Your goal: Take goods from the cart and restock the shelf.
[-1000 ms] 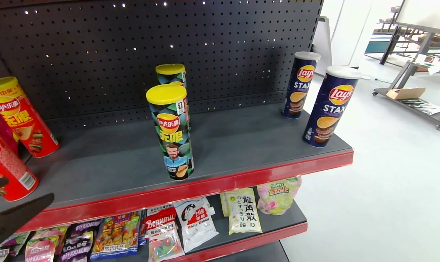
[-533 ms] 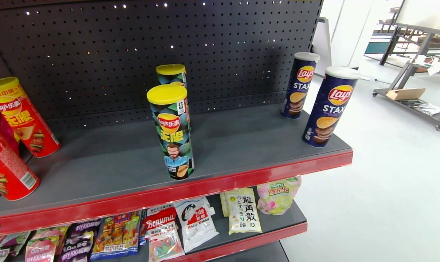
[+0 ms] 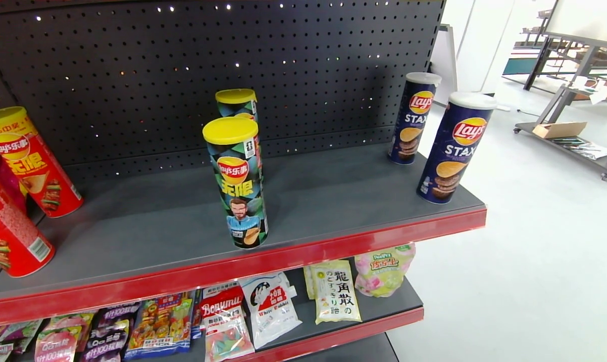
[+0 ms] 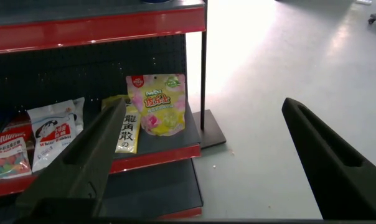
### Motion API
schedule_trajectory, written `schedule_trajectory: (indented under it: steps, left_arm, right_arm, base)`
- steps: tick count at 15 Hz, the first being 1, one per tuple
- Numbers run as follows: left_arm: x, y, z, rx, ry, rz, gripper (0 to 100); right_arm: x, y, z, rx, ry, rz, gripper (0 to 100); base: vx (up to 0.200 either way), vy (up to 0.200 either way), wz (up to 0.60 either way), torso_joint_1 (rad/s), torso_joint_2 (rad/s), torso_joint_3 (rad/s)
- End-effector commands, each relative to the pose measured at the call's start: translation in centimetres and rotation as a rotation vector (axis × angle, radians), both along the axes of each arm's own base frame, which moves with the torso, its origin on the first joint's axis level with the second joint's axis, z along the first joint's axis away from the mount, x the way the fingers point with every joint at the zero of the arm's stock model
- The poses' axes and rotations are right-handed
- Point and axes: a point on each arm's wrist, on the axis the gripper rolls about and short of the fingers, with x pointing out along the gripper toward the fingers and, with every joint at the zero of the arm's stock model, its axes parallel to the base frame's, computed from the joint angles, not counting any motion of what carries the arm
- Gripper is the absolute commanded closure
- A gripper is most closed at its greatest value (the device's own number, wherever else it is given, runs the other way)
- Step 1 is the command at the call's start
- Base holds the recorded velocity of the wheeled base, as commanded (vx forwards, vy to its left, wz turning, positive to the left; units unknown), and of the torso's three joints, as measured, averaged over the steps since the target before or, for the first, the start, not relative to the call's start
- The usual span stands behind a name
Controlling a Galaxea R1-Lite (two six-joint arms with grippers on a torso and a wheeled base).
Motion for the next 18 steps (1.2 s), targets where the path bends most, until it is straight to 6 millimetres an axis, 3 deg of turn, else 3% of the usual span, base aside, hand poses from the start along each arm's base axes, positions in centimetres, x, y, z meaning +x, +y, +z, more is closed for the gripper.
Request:
schedule_trajectory:
  steps: [1, 13, 18]
  left_arm:
    - [-0.8, -0.1, -0.8, 0.002, -0.021, 0.005, 0]
    - [-0.2, 0.0, -2.4, -0.005, 0.035, -0.007, 0]
    - [0.0, 0.0, -2.7, -0.008, 0.049, -0.008, 0]
  right_arm:
    - [0.0, 0.0, 0.0, 0.002, 0.001, -0.001, 0]
    - [0.0, 0.0, 0.0, -0.001, 0.002, -0.001, 0]
    - [0.0, 0.0, 0.0, -0.006, 0.001, 0.001, 0]
  base:
    - [0.000, 0.000, 0.00, 0.000, 0.00, 0.000]
    - [0.000, 0.000, 0.00, 0.000, 0.00, 0.000]
    - [0.000, 0.000, 0.60, 0.006, 0.00, 0.003]
